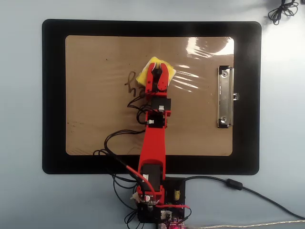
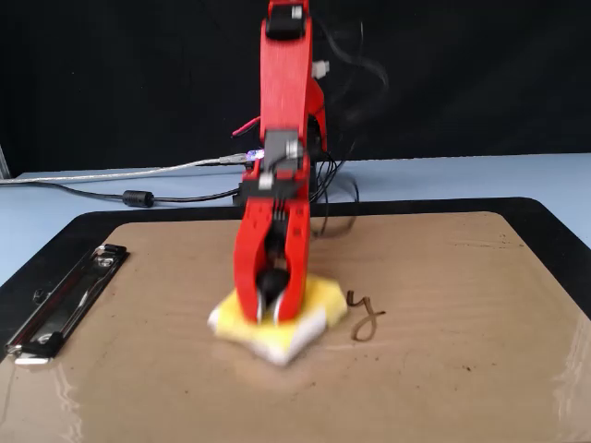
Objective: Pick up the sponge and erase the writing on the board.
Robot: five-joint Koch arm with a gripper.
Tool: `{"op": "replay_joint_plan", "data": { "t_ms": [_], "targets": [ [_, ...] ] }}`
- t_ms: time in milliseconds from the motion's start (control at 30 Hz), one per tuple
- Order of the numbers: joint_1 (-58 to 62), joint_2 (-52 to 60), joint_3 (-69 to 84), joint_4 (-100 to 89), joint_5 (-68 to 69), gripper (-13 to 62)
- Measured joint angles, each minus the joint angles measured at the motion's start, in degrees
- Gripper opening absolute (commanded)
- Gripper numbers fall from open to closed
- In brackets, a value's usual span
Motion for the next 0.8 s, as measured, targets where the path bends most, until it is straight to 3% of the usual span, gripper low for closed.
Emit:
{"op": "replay_joint_plan", "data": {
  "t_ms": [100, 233, 267, 500, 567, 700, 800],
  "targets": [
    [-1.32, 5.19, 9.58, -0.88, -0.09, -8.0],
    [-8.53, 30.59, 39.99, -0.7, -1.85, -8.0],
    [-9.23, 32.52, 39.99, -0.18, -2.81, -8.0],
    [-10.2, 7.56, 9.76, -0.44, -6.42, -8.1],
    [-10.2, 11.78, 16.17, -0.7, -6.5, -8.0],
    [-11.07, 32.7, 42.1, -0.44, -6.59, -8.0],
    [-11.78, 33.22, 38.85, 0.88, -6.33, -8.0]
  ]
}}
